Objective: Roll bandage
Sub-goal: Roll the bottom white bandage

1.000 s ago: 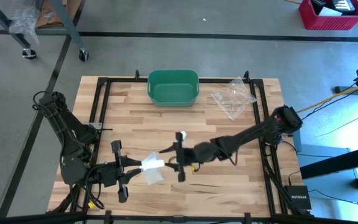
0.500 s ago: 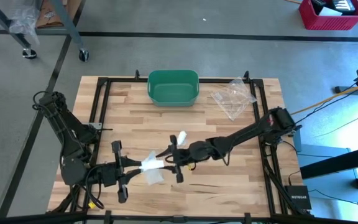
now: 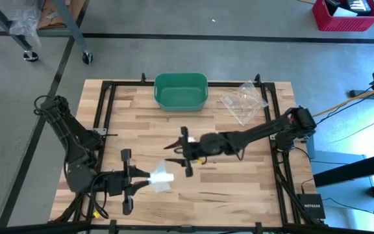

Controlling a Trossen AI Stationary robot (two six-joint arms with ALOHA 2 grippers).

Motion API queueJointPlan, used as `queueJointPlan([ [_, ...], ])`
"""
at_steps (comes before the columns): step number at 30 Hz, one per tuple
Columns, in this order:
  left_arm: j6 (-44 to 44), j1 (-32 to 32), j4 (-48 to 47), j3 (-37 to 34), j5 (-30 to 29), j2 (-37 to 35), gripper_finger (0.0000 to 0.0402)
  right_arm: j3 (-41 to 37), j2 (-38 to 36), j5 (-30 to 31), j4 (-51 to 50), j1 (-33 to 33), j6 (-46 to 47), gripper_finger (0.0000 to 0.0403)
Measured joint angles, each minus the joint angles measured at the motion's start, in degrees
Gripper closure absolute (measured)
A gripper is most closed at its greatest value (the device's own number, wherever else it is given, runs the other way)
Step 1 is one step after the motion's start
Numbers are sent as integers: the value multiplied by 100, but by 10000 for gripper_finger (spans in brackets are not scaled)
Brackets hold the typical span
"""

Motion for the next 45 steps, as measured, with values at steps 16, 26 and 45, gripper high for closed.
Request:
queueJointPlan([
  [16, -36, 110, -191, -2, 572, 0, 361, 2, 180, -2387, 369, 3, 133, 210],
  [26, -18, 136, -181, -2, 556, 0, 361, -2, 564, -1585, 397, 100, 153, 210],
  [45, -62, 142, -551, -2, 1669, -2, 361, 938, 91, -1083, -1867, 17, -531, 210],
])
